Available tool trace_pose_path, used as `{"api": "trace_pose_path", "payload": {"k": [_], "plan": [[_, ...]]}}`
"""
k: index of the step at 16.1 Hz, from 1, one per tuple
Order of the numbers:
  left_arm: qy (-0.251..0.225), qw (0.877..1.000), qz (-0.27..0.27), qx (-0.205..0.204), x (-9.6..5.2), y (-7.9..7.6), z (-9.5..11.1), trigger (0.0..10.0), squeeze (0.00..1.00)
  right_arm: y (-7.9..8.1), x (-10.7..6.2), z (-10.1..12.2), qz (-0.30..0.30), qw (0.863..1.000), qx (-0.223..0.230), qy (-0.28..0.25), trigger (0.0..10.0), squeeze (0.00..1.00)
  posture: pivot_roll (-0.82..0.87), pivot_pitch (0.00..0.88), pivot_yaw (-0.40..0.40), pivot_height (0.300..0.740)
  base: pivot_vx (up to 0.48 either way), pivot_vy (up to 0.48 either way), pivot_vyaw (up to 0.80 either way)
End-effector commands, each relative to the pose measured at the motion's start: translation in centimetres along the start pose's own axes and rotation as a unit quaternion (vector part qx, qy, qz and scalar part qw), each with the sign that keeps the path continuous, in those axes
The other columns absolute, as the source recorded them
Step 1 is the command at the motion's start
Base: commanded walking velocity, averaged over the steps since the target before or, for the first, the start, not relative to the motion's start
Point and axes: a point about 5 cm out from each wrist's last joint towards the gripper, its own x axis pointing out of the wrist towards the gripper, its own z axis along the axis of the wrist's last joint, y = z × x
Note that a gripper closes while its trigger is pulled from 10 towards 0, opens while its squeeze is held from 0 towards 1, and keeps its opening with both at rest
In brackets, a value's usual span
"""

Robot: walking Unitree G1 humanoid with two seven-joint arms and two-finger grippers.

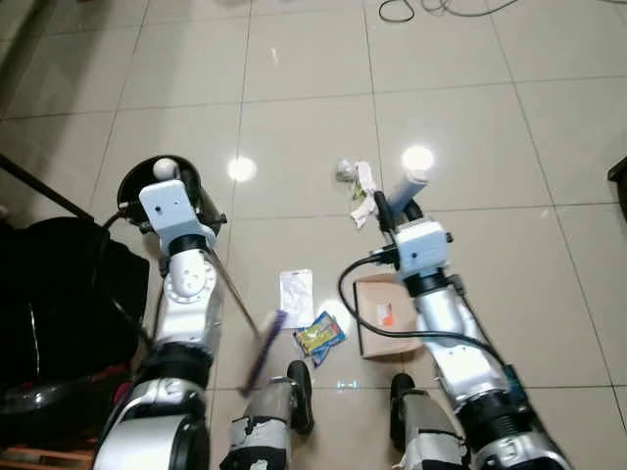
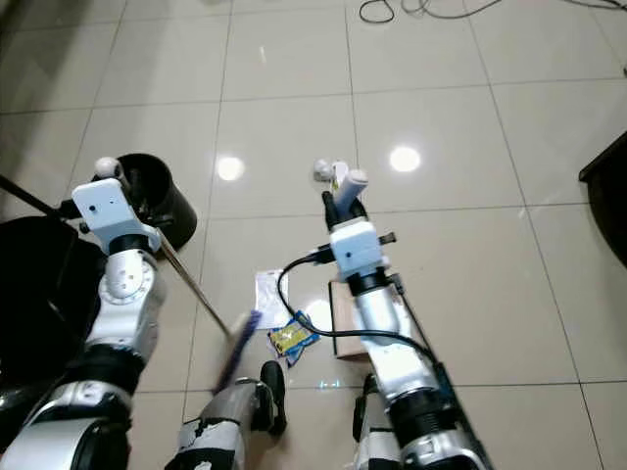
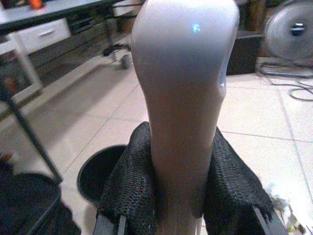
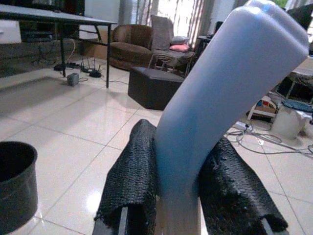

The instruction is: Sweep floor

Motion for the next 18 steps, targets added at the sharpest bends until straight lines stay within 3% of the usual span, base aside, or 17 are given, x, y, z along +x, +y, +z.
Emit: {"api": "trace_pose_path", "payload": {"k": [1, 3, 6, 9, 12, 14, 18], "plan": [[0.022, 0.999, 0.037, -0.023, -0.5, 0.3, -1.0, 10.0, 0.0, 1.0, -0.5, -0.2, -0.002, 1.0, 0.012, 0.003, 10.0, 0.0, 0.06, 0.391, 0.142, 0.74, 0.0, 0.0, 0.0], [0.03, 0.997, 0.055, -0.051, -0.4, -0.4, -1.0, 10.0, 0.0, 1.1, -0.2, 0.0, -0.017, 1.0, 0.017, 0.002, 10.0, 0.0, 0.06, 0.39, 0.144, 0.74, 0.0, 0.0, 0.0], [0.048, 0.987, 0.064, -0.137, -0.3, -3.5, -0.4, 10.0, 0.0, 1.3, 0.4, 0.2, -0.044, 0.999, 0.027, 0.001, 10.0, 0.0, 0.06, 0.384, 0.148, 0.74, 0.0, 0.0, 0.0], [0.052, 0.98, 0.054, -0.185, -0.1, -5.5, 0.6, 10.0, 0.0, 1.4, 0.7, 0.3, -0.05, 0.998, 0.033, 0.003, 10.0, 0.0, 0.05, 0.371, 0.146, 0.74, 0.0, 0.0, 0.0], [0.071, 0.969, 0.008, -0.235, 0.1, -8.5, 1.7, 10.0, 0.0, 0.9, 1.2, 0.3, -0.059, 0.998, 0.037, 0.001, 10.0, 0.0, 0.04, 0.332, 0.142, 0.74, 0.0, 0.0, 0.0], [0.068, 0.971, -0.04, -0.228, 0.2, -9.6, 2.3, 10.0, 0.0, 0.6, 1.4, 0.3, -0.061, 0.998, 0.036, 0.001, 10.0, 0.0, 0.03, 0.306, 0.14, 0.74, 0.0, 0.0, 0.0], [-0.026, 0.976, -0.177, -0.12, 1.7, -10.5, 5.3, 10.0, 0.0, -1.2, 1.8, 0.7, -0.078, 0.996, 0.047, -0.015, 10.0, 0.0, 0.01, 0.232, 0.14, 0.74, 0.0, 0.0, 0.0]]}}
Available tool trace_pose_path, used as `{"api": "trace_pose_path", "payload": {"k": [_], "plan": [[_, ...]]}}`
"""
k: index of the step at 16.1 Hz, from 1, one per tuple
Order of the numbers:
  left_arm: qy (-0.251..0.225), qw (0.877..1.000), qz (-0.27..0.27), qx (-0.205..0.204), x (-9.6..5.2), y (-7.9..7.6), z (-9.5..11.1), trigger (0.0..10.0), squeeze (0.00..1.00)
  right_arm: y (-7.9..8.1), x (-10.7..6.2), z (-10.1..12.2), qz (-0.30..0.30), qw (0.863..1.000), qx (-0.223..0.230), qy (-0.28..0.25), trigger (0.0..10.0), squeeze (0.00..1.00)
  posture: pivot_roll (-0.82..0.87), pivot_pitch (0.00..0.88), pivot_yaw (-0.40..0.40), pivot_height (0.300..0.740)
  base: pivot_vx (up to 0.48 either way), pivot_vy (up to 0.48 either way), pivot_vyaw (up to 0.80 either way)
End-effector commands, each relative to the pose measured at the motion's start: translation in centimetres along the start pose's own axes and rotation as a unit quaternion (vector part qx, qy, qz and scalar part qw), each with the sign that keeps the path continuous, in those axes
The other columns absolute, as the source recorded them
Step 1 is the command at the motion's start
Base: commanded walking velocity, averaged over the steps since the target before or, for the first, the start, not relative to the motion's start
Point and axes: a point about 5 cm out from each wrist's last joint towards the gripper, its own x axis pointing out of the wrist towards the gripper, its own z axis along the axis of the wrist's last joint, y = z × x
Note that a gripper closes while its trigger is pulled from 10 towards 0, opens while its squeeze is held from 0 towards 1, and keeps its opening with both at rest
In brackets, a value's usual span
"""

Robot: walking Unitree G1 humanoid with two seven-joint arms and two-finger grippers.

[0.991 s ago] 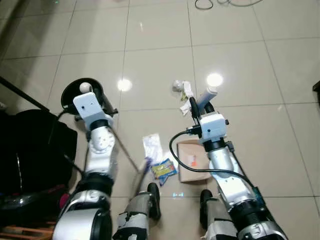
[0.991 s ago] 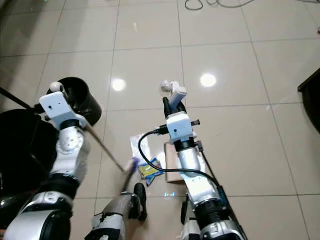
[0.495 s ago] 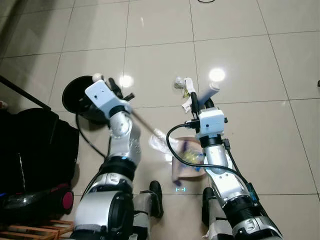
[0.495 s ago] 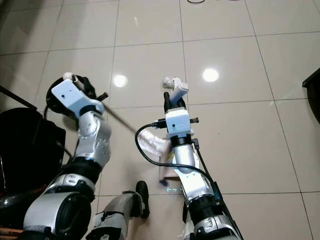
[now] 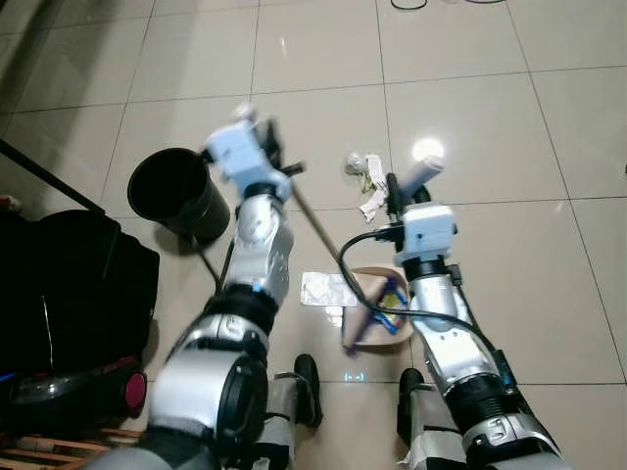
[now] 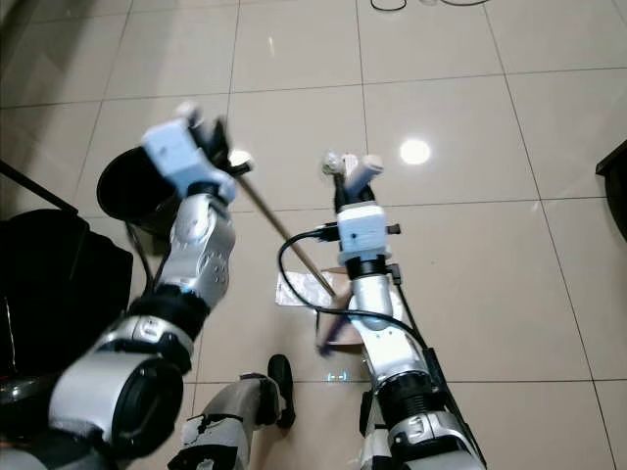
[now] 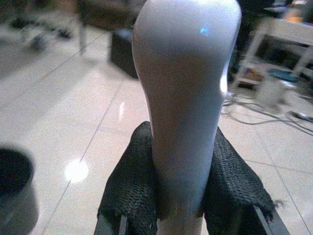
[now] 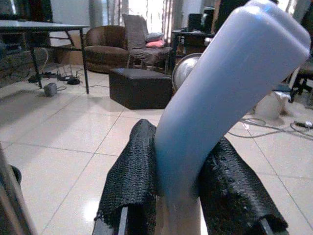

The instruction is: Sweep floor

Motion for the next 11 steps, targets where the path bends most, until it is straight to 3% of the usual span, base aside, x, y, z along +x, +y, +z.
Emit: {"api": "trace_pose_path", "payload": {"k": [1, 5, 11], "plan": [[-0.029, 0.999, -0.029, 0.025, 0.7, 0.1, 1.3, 10.0, 0.0, -0.5, 0.2, 0.7, -0.015, 0.999, 0.023, -0.018, 10.0, 0.0, 0.01, 0.219, 0.139, 0.74, 0.0, 0.0, 0.0], [-0.05, 0.994, -0.078, 0.051, 2.1, 0.1, 3.5, 10.0, 0.0, -3.0, -0.5, 1.2, -0.06, 0.996, 0.061, -0.02, 10.0, 0.0, -0.01, 0.176, 0.139, 0.74, 0.0, 0.0, 0.0], [-0.055, 0.991, -0.08, 0.093, 3.1, 2.0, 4.9, 10.0, 0.0, -5.9, -0.8, 2.7, -0.098, 0.99, 0.102, -0.027, 10.0, 0.0, -0.02, 0.149, 0.138, 0.74, 0.0, 0.0, 0.0]]}}
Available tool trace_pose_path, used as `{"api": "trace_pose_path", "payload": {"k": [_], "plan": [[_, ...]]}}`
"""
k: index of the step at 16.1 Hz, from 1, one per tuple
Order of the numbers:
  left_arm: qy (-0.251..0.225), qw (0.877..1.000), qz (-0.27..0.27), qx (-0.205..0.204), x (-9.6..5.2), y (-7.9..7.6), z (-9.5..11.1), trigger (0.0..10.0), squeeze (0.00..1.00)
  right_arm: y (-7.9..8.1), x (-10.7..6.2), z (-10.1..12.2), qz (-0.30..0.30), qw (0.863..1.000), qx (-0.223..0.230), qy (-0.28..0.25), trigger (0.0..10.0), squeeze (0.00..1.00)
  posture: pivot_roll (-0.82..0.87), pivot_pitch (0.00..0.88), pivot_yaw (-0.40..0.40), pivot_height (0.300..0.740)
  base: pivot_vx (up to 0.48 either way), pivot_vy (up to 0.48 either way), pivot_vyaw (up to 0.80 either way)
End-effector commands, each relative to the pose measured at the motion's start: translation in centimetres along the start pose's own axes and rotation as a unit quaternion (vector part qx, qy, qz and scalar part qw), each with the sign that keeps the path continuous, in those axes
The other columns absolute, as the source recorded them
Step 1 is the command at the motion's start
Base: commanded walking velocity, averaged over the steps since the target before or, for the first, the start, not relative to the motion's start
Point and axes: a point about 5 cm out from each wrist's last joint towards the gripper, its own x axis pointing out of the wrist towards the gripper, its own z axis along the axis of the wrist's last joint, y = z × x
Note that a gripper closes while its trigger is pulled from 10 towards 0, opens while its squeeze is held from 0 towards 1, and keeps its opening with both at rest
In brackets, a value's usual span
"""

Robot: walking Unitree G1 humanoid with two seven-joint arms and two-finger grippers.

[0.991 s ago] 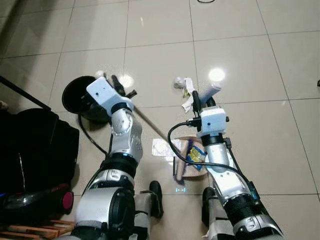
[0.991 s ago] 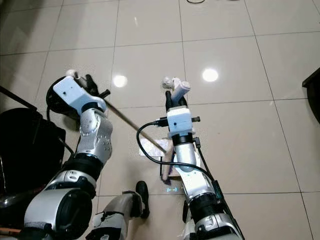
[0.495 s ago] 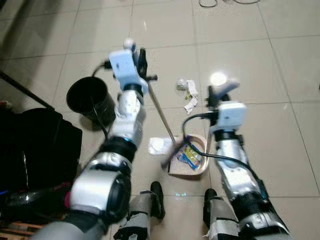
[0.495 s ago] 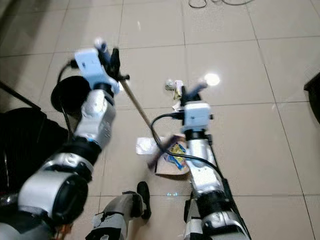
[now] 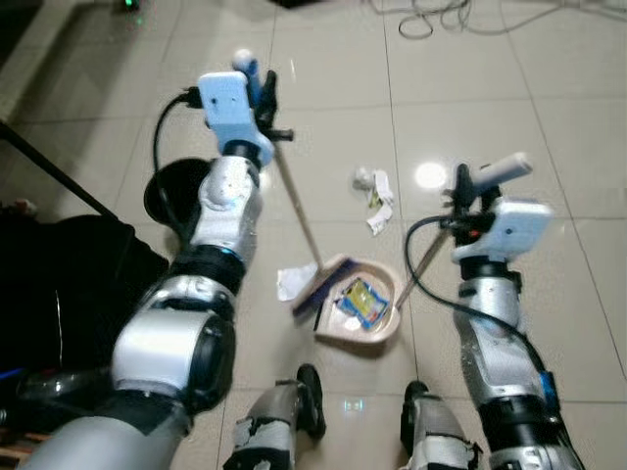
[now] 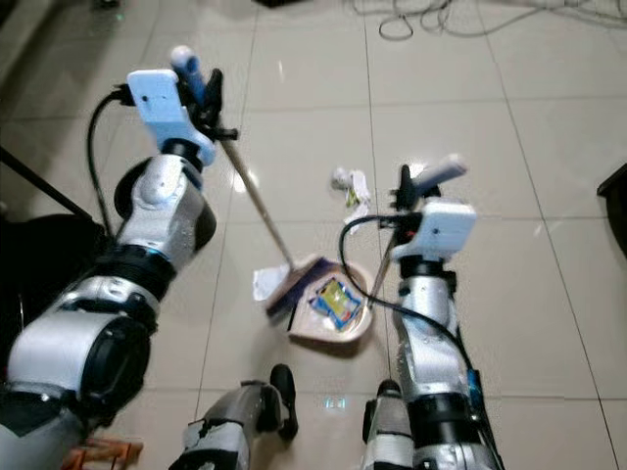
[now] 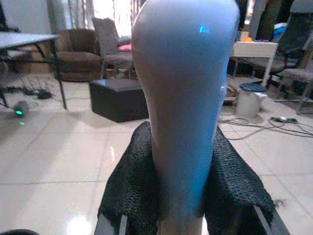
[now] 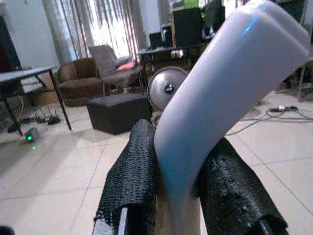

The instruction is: Sweep floor

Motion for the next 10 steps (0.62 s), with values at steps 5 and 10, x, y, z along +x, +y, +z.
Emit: {"api": "trace_pose_path", "payload": {"k": [5, 10], "plan": [[-0.007, 0.999, 0.034, 0.009, 1.4, 3.4, 2.6, 10.0, 0.0, -1.8, -0.8, 2.2, -0.022, 0.999, 0.028, -0.014, 10.0, 0.0, -0.02, 0.108, 0.119, 0.74, 0.0, 0.0, 0.0], [0.072, 0.988, 0.036, 0.132, -0.5, 6.0, -0.2, 10.0, 0.0, -3.1, -0.5, 5.4, -0.023, 0.999, 0.022, -0.016, 10.0, 0.0, -0.05, 0.074, 0.119, 0.74, 0.0, 0.0, 0.0]]}}
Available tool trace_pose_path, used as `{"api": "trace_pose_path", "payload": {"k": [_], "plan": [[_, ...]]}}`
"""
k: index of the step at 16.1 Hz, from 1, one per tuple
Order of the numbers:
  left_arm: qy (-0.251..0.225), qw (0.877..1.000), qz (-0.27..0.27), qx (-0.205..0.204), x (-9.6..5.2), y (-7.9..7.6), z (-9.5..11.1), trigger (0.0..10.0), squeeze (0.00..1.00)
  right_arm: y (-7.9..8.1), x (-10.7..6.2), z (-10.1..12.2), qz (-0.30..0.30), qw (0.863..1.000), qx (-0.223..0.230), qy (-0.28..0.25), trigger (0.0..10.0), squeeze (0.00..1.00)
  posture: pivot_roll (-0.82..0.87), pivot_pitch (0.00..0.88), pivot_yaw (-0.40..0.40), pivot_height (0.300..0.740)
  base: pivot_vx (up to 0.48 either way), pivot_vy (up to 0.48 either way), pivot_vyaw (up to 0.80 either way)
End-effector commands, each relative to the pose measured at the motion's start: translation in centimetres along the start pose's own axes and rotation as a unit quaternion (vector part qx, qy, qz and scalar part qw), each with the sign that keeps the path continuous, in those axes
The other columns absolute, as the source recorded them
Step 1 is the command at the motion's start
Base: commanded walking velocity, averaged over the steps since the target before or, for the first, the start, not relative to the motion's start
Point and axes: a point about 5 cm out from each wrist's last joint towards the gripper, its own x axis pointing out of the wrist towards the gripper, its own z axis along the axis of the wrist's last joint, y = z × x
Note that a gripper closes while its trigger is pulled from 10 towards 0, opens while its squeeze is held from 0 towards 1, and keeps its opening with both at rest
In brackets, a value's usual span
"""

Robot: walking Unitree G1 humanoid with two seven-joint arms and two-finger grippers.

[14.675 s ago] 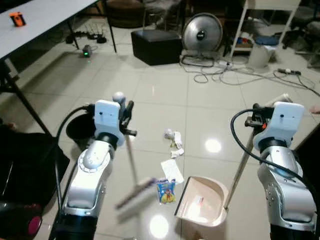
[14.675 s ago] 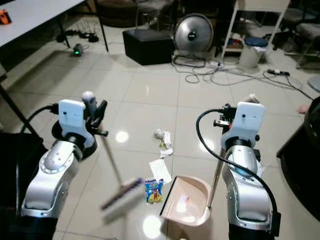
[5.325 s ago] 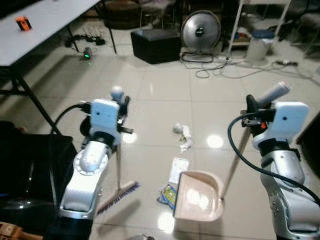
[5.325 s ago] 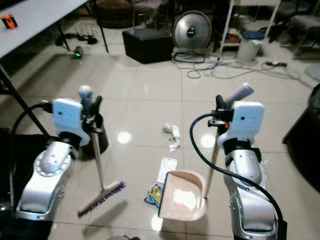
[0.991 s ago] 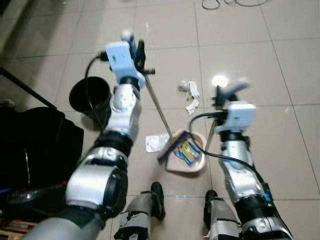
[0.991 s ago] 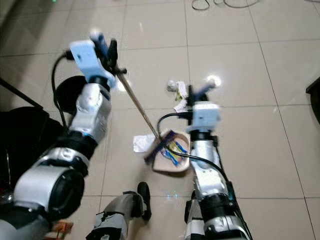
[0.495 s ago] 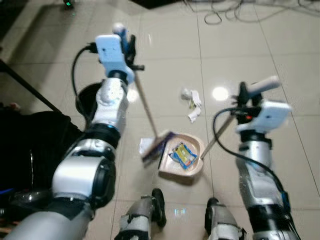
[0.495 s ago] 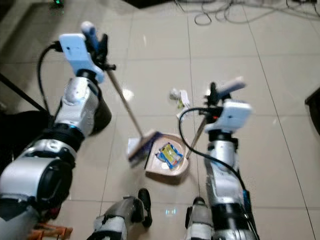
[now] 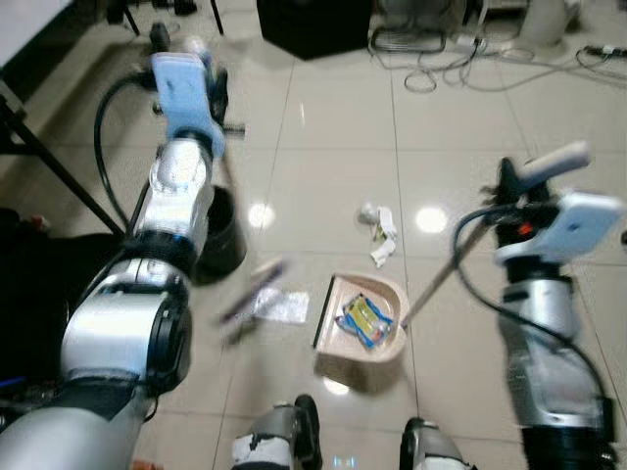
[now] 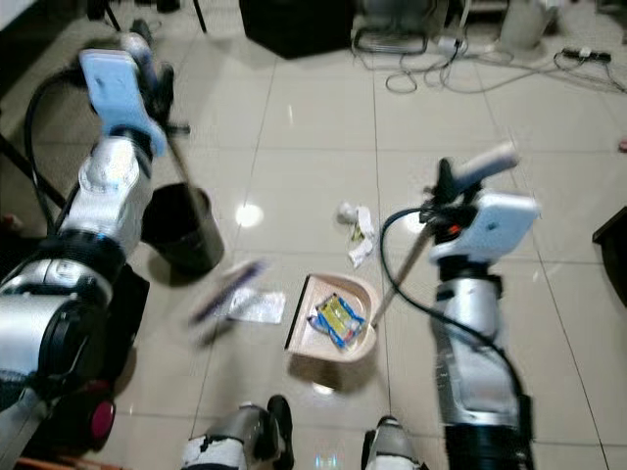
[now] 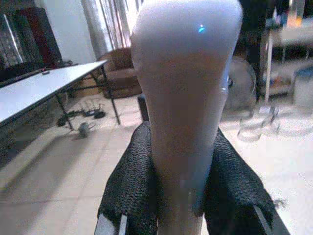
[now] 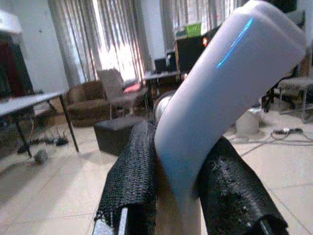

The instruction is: Sweep floor

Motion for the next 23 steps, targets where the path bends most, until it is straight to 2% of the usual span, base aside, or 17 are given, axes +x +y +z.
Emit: {"api": "trace_pose_path", "payload": {"k": [1, 3, 5, 8, 9, 10, 13, 18, 23], "plan": [[0.018, 1.0, 0.008, 0.013, -0.3, 0.7, -0.7, 10.0, 0.0, -0.3, 0.2, 1.8, -0.006, 1.0, 0.015, -0.023, 10.0, 0.0, -0.05, 0.07, 0.12, 0.74, 0.0, 0.0, 0.0], [0.014, 1.0, -0.005, 0.01, -1.6, 0.9, -2.0, 10.0, 0.0, -0.8, 1.0, 3.8, -0.018, 1.0, 0.015, -0.01, 10.0, 0.0, -0.06, 0.055, 0.121, 0.74, 0.0, 0.0, 0.0], [0.009, 1.0, -0.011, 0.016, -2.4, 0.9, -2.5, 10.0, 0.0, -0.8, 1.5, 4.7, -0.016, 1.0, 0.012, -0.004, 10.0, 0.0, -0.06, 0.046, 0.121, 0.74, 0.0, 0.0, 0.0], [-0.004, 1.0, -0.017, -0.012, -5.6, 0.3, -3.2, 10.0, 0.0, -0.2, 2.9, 7.0, 0.002, 1.0, 0.01, -0.007, 10.0, 0.0, -0.07, 0.027, 0.112, 0.74, 0.0, 0.0, 0.0], [-0.003, 1.0, -0.019, -0.017, -5.9, 0.2, -3.2, 10.0, 0.0, -0.1, 3.0, 7.2, 0.003, 1.0, 0.009, -0.005, 10.0, 0.0, -0.07, 0.026, 0.111, 0.74, 0.0, 0.0, 0.0], [0.007, 0.999, -0.042, -0.006, -7.4, -0.2, -3.3, 10.0, 0.0, 0.0, 3.4, 7.8, 0.008, 1.0, 0.001, 0.0, 10.0, 0.0, -0.07, 0.023, 0.11, 0.74, 0.0, 0.0, 0.0], [0.001, 0.999, -0.043, -0.014, -9.7, -0.6, -2.9, 10.0, 0.0, -0.3, 3.9, 8.7, 0.002, 1.0, -0.006, -0.008, 10.0, 0.0, -0.06, 0.018, 0.104, 0.74, 0.095, 0.0, 0.16], [0.02, 0.998, -0.051, -0.009, -11.3, -1.3, -2.0, 10.0, 0.0, -0.7, 4.4, 9.4, -0.008, 1.0, 0.002, -0.006, 10.0, 0.0, -0.06, 0.018, 0.105, 0.74, 0.316, 0.0, 0.8], [0.036, 0.997, -0.063, -0.008, -11.9, -2.0, -1.6, 10.0, 0.0, -1.6, 4.2, 10.2, -0.027, 0.999, 0.023, -0.021, 10.0, 0.0, -0.07, 0.007, 0.118, 0.74, 0.329, 0.0, 0.08]]}}
